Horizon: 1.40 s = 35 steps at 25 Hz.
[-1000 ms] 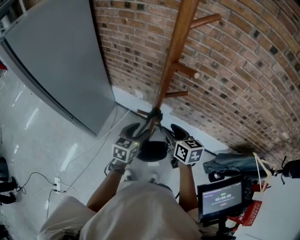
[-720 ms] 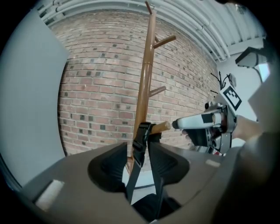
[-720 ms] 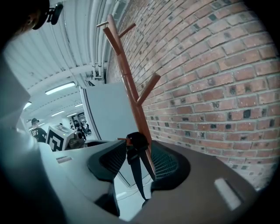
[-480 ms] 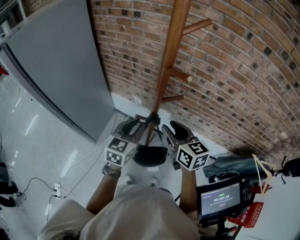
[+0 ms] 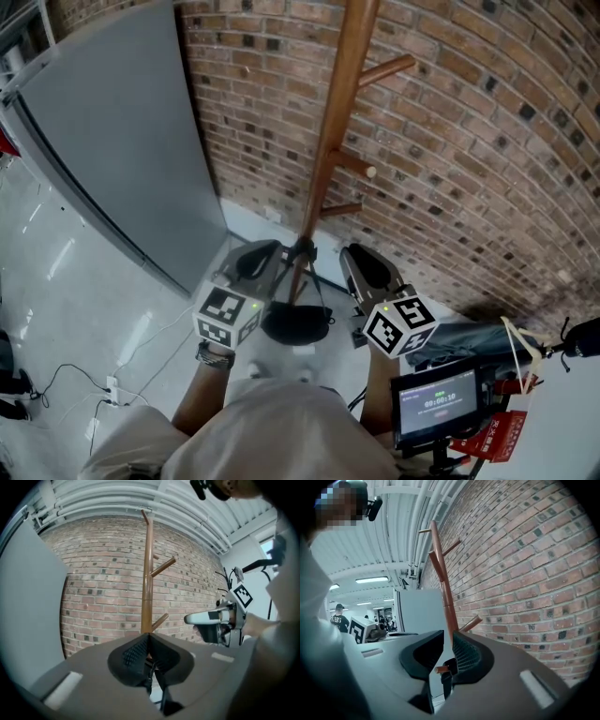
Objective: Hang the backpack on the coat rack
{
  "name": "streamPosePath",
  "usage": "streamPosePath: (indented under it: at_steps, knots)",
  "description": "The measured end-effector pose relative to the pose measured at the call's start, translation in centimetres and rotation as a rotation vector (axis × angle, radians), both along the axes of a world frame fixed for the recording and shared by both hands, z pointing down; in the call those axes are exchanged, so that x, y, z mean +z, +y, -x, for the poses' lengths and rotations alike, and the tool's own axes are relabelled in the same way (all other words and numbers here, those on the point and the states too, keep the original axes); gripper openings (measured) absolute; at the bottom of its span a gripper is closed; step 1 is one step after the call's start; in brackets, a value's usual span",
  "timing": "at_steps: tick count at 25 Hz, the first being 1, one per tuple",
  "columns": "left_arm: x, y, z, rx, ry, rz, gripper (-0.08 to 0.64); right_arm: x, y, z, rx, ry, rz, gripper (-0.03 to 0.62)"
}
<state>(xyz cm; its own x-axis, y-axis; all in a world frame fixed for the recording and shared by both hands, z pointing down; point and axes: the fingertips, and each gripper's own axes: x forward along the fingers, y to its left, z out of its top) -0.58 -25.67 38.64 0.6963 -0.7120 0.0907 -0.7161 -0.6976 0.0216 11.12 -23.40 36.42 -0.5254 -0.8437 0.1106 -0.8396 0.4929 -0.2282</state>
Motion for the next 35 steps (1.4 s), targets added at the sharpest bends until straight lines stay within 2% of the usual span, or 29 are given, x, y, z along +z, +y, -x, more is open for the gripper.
streamPosePath:
  at_steps: [5, 12, 17, 24, 35]
  knots:
    - [-1.7, 1.3, -1.0, 0.055, -0.036, -0.067, 0.000, -1.3, 0.3, -0.4, 0.049, 0.078, -0.023, 0.003]
    - [-3.9, 2.8, -2.1, 0.133, -0.084, -0.138, 0.000, -2.9, 0.7, -0.8, 0.079, 0.094, -0.068, 0.002]
    - [-5.2, 3.3, -2.0, 0.130, -0.086, -0.180, 0.000, -4.0, 1.0, -0.7, 0.080, 0.112, -0.089, 0.000]
    - [-5.9, 3.1, -1.4, 0.108, -0.081, -0.194, 0.000, -4.7, 1.4, 0.0, 0.057, 0.148, -0.104, 0.000]
    - [-5.9, 2.9, -1.6, 0.115, -0.077, -0.188, 0.000, -4.4, 1.2, 0.0, 0.049, 0.137, -0.091, 0.000]
